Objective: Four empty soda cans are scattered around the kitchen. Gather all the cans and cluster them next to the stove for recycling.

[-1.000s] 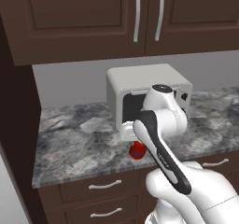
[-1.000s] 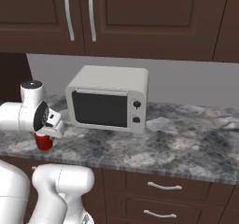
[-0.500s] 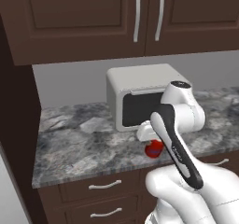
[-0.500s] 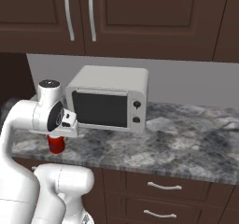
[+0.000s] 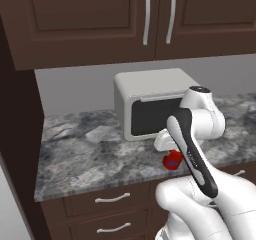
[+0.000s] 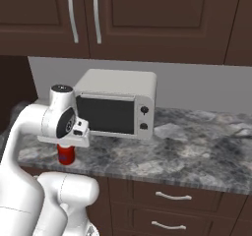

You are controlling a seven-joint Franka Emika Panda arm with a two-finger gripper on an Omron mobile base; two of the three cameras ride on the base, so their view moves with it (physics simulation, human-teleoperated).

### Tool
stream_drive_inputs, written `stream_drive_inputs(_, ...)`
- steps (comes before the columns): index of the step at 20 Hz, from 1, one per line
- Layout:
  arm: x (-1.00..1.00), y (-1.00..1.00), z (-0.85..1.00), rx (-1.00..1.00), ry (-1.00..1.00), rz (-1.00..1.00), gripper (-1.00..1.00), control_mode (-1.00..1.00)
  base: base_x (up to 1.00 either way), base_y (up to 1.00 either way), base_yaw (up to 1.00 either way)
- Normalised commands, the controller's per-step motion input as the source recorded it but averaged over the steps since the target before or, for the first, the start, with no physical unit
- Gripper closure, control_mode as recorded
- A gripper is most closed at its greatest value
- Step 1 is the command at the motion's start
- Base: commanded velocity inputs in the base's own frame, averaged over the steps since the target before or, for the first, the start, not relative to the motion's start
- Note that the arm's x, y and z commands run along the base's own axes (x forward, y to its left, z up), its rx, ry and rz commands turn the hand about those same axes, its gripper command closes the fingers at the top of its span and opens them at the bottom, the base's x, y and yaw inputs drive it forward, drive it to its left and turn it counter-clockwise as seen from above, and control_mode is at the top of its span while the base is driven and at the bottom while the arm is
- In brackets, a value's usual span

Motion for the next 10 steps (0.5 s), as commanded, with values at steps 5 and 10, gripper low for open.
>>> stream_drive_inputs(5, 0.00, -0.01, -0.08, -0.11, 0.00, 0.00, 1.00, -1.00, 0.00, 0.00, 0.00)
stream_drive_inputs(10, 0.03, 0.00, 0.00, 0.00, 0.02, 0.00, 1.00, 1.00, 0.00, 0.00, 0.00)
